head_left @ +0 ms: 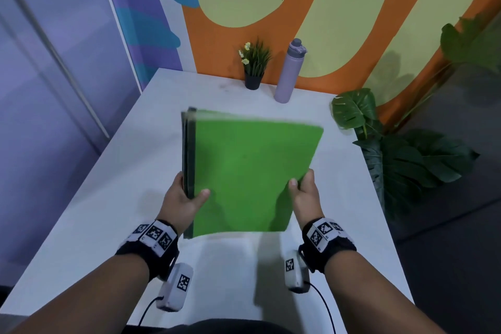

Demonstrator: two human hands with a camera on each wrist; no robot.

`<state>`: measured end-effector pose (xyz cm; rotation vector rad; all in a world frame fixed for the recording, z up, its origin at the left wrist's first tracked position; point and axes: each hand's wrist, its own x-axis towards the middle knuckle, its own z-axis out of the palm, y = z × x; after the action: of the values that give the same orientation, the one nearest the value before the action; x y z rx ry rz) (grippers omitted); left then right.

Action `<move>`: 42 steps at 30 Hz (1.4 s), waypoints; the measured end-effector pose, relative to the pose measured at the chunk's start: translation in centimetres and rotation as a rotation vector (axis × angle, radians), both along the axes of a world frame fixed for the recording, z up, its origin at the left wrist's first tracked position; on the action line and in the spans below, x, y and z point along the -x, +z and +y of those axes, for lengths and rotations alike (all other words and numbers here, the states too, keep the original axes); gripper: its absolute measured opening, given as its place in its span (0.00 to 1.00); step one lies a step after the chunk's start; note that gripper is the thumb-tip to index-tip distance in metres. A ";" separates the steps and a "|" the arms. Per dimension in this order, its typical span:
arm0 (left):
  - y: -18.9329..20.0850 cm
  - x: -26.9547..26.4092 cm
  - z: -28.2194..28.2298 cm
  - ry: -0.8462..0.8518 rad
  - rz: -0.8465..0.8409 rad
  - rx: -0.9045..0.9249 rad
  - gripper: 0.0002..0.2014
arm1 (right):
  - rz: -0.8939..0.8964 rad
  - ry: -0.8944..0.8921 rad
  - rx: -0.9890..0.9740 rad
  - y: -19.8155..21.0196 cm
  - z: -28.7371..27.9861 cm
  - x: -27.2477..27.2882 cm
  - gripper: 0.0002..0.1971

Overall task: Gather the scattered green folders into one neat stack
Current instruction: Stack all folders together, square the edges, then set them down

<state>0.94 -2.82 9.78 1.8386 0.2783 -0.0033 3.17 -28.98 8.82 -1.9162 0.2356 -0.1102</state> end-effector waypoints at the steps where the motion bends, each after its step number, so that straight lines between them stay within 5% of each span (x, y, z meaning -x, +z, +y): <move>1: 1.1 -0.3 -0.2 0.013 -0.042 0.012 0.19 | -0.026 -0.011 -0.005 0.8 -0.2 -0.6 0.05; 8: 7.2 -3.4 1.2 0.123 -0.096 0.233 0.22 | -0.030 0.067 -0.469 4.5 -2.0 -2.5 0.06; 11: 7.4 -4.2 1.8 0.195 -0.051 0.238 0.18 | 0.022 0.098 -0.711 4.0 -1.2 -1.5 0.08; 15: 4.9 -4.7 1.8 0.343 0.073 0.472 0.18 | 0.095 0.121 -1.073 3.1 2.5 -0.3 0.13; 20: 0.5 -3.5 1.1 0.358 0.318 0.566 0.24 | 0.419 0.213 -1.010 0.8 6.0 1.4 0.29; 24: -0.7 -2.9 0.4 0.206 0.406 0.539 0.27 | 0.366 0.103 -1.078 -0.1 4.5 1.0 0.27; 27: -1.4 -3.0 0.9 0.056 0.429 0.310 0.33 | 0.337 -0.061 -1.084 -0.5 2.4 -0.9 0.21; 30: -3.9 -2.9 2.5 -0.025 0.438 -0.208 0.37 | 0.361 -0.259 -1.079 -1.0 0.3 -3.1 0.32; 34: -8.0 -2.0 5.2 -0.165 0.588 -0.735 0.45 | 0.291 -0.506 -1.108 -2.0 -1.9 -5.4 0.24; 42: -10.0 -1.6 6.8 -0.259 0.750 -1.031 0.51 | 0.279 -0.721 -1.070 -4.5 -3.5 -8.9 0.17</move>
<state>2.52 4.00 -0.26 2.8306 0.6366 -0.8887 12.10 -32.48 4.37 -0.7107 0.9548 -0.1529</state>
